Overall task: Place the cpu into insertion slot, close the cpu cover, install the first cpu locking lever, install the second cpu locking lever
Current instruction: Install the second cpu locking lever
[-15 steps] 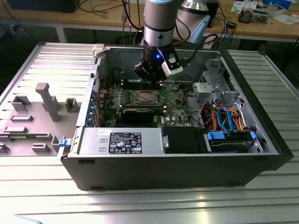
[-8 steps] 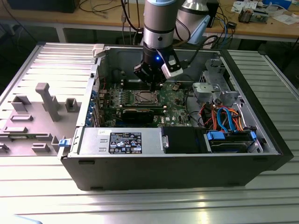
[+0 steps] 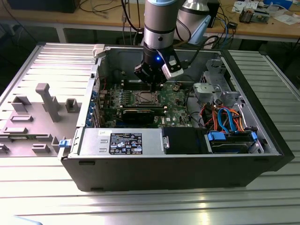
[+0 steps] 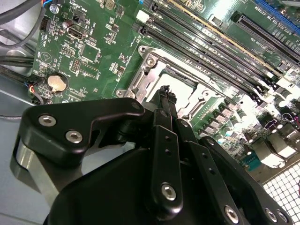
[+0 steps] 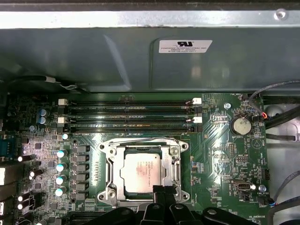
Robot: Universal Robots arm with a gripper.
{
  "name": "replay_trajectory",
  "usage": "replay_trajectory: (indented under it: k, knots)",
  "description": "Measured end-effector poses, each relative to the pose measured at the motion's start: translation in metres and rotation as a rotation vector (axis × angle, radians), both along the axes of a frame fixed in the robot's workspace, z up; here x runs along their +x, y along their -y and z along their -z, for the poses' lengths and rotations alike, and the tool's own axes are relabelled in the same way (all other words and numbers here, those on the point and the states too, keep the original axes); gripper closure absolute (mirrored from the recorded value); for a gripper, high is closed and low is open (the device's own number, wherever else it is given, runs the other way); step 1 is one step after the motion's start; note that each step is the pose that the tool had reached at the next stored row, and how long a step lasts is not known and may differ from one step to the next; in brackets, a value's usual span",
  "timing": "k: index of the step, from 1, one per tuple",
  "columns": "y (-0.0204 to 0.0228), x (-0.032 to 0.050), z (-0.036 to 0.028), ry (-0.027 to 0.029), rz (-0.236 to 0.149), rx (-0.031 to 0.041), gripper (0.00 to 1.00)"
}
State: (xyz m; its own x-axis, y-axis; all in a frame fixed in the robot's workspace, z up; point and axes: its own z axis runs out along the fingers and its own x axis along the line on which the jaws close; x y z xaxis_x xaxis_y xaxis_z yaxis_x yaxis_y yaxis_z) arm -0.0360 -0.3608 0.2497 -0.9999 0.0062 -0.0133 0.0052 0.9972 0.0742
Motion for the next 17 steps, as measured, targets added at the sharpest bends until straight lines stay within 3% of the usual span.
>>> replay_trajectory:
  k: [11, 15, 17]
  knots:
    - [0.0001, -0.0006, 0.0001, -0.0011, 0.0, -0.0002, 0.89]
    - [0.001, -0.001, 0.0016, -0.0107, -0.001, 0.0, 0.89]
    - [0.0035, -0.0012, 0.0022, -0.0152, -0.003, -0.0006, 0.89]
